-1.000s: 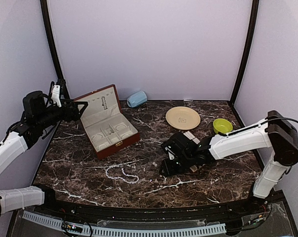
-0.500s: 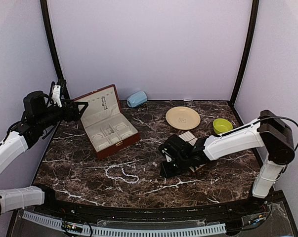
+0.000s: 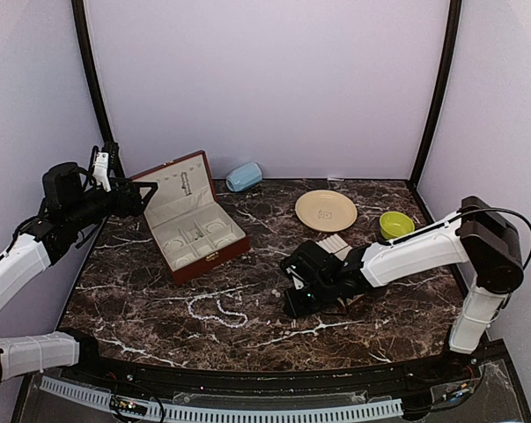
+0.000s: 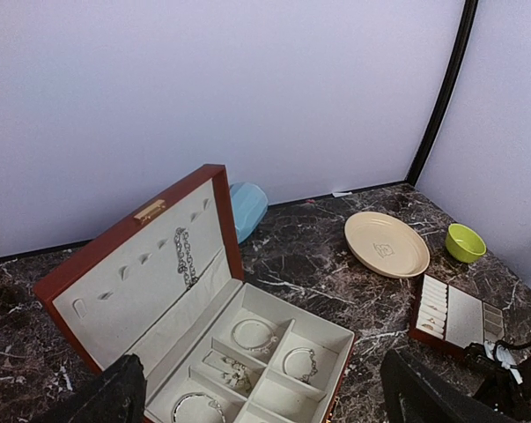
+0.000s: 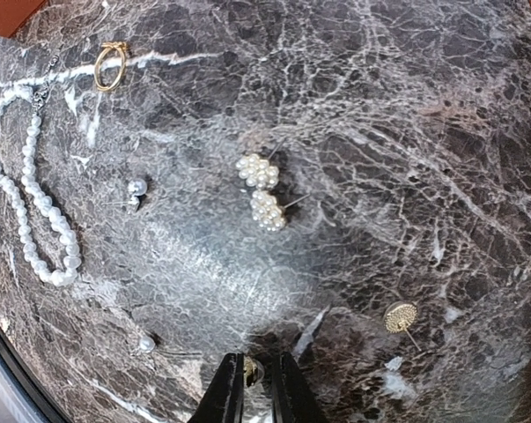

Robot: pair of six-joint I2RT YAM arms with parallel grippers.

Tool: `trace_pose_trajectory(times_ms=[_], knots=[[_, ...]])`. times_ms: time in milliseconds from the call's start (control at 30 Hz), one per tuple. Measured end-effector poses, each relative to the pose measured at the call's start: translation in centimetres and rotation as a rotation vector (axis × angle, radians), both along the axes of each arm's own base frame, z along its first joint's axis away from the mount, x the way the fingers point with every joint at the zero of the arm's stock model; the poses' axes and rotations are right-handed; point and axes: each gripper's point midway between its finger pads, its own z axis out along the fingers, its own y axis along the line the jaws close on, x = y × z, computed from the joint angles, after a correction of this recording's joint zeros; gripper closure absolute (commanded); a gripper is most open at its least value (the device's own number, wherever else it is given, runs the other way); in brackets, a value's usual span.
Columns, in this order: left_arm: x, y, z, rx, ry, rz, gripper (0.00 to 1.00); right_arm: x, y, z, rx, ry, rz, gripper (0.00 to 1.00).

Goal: Organize the mixed jewelry
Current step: Pick up the earring from the center of the board.

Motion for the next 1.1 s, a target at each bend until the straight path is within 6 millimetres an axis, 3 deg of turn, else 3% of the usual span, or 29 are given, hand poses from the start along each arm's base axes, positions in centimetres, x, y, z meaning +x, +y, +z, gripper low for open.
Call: trace_pose_trajectory(times_ms=[367, 667, 933, 1033, 1100], knots=[[0.0, 0.0, 0.0, 0.000, 0.000, 0.000, 0.05, 0.0, 0.4, 0.0, 0.013, -0.001, 0.002, 1.00], [0.0, 0.0, 0.0, 0.000, 0.000, 0.000, 0.04, 0.3, 0.4, 0.4, 0.020, -0.015, -0.006, 1.00], [0.0, 0.0, 0.0, 0.000, 0.000, 0.000, 0.05, 2.2, 0.1, 5.4, 0.037, -0.139, -0.045, 1.00], [0.0, 0.0, 0.0, 0.000, 0.000, 0.000, 0.05, 3.7, -1.1, 7.7, 0.009, -0.211, -0.063, 1.00], [0.0, 0.0, 0.0, 0.000, 0.000, 0.000, 0.05, 5.0, -2.9, 8.7, -0.034, -0.252, -0.090, 1.00]])
